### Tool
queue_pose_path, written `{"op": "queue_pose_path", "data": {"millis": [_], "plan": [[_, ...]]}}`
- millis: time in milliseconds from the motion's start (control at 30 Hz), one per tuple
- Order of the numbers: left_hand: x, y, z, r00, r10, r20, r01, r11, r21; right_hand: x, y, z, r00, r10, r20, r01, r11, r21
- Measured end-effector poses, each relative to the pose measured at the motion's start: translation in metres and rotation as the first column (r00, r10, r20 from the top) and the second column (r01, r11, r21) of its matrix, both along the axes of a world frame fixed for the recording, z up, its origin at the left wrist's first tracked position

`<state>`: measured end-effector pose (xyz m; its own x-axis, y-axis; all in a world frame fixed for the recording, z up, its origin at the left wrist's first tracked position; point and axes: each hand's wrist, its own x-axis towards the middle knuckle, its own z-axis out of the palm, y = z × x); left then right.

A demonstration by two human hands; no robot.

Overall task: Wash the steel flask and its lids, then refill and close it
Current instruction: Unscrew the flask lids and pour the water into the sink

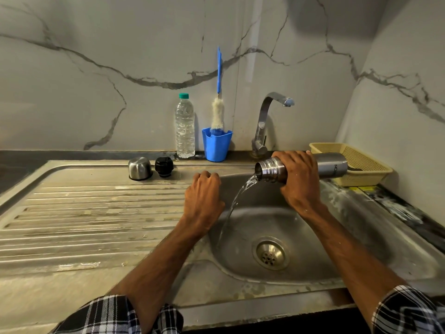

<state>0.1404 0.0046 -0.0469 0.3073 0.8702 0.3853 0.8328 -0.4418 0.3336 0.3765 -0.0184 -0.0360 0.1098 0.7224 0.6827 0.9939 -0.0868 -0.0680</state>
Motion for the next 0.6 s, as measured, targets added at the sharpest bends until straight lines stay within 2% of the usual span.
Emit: {"op": "queue_pose_path", "data": {"millis": [600], "plan": [[-0.001,-0.0027,0.0035,1.0,-0.006,0.0,0.006,1.0,0.001,-0.0038,-0.0022,0.003,1.0,-0.013,0.025,0.013,1.0,-0.003]]}}
